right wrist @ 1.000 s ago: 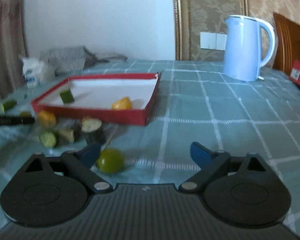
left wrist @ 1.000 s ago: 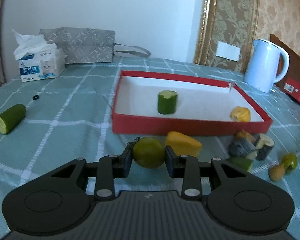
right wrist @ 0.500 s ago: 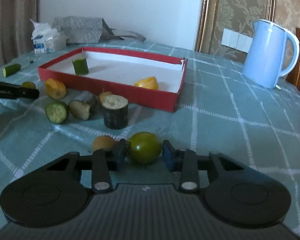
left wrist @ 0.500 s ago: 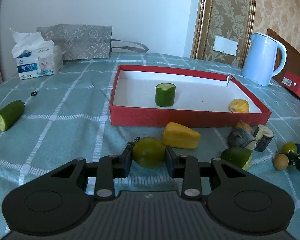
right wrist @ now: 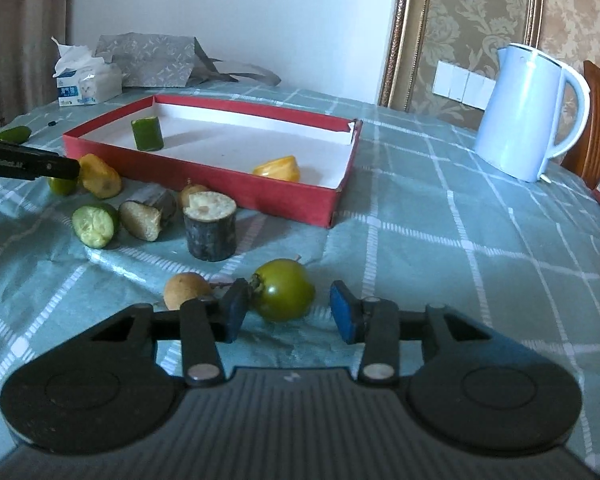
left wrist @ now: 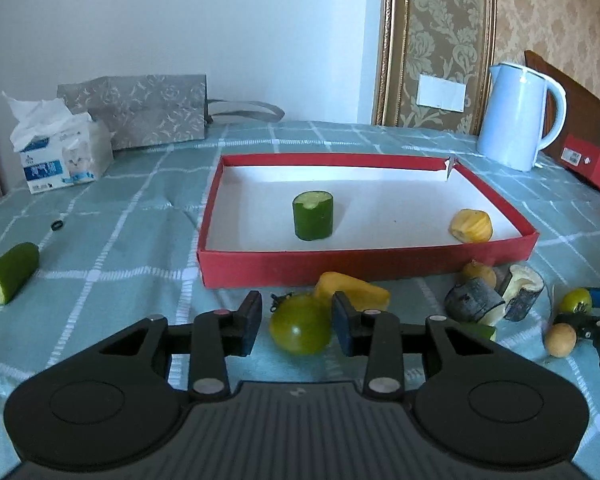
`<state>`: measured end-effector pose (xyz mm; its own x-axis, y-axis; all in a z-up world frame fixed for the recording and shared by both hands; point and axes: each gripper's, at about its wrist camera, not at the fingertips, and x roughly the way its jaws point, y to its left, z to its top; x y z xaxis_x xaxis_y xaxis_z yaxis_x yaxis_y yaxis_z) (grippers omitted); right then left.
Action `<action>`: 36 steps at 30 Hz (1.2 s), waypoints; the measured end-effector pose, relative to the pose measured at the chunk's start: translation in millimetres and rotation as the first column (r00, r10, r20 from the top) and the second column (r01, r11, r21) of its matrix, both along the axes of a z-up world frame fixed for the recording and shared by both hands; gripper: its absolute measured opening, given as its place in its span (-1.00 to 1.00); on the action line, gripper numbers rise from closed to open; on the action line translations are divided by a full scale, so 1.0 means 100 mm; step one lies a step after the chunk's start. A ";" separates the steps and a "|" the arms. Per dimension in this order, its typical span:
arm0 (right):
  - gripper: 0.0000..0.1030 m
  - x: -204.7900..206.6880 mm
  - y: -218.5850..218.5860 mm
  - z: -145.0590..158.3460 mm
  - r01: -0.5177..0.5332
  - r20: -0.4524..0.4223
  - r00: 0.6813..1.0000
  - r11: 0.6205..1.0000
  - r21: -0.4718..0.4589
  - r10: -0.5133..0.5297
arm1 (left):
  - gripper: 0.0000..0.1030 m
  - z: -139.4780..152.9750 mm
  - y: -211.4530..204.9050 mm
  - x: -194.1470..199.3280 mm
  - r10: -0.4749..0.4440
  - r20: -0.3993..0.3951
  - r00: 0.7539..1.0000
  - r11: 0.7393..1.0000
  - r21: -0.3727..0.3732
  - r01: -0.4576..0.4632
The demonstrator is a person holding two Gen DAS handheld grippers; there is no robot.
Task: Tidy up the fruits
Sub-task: 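Close the right gripper on the green tomato, then carry the green fruit into the tray and open left gripper while right holds green tomato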
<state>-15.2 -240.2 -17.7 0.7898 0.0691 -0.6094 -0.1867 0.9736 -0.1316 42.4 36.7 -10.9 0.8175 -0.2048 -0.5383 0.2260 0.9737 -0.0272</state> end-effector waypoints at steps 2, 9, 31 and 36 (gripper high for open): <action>-0.22 0.01 -0.02 0.01 -0.005 -0.004 1.000 1.000 0.006 0.005 | -0.28 -0.03 -0.02 0.03 -0.004 -0.018 1.000 1.000 0.009 0.004; -0.20 0.02 -0.06 0.01 -0.005 -0.010 1.000 1.000 0.026 0.005 | -0.29 -0.06 -0.04 0.04 -0.030 -0.016 0.999 0.999 0.039 0.031; 0.03 0.08 -0.11 0.00 0.001 0.027 1.000 0.999 -0.038 0.000 | -0.35 0.09 -0.07 -0.08 -0.034 0.037 0.999 0.999 0.015 0.034; -0.36 0.12 -0.12 0.01 -0.013 0.023 1.000 1.000 -0.008 0.014 | -0.35 0.17 -0.12 -0.02 -0.043 0.044 0.998 0.999 -0.016 0.044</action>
<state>-3.0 -252.3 -17.0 0.8025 0.0752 -0.5919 -0.1968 0.9699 -0.1436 40.6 25.1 5.7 0.8300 -0.2494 -0.4989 0.2695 0.9624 -0.0327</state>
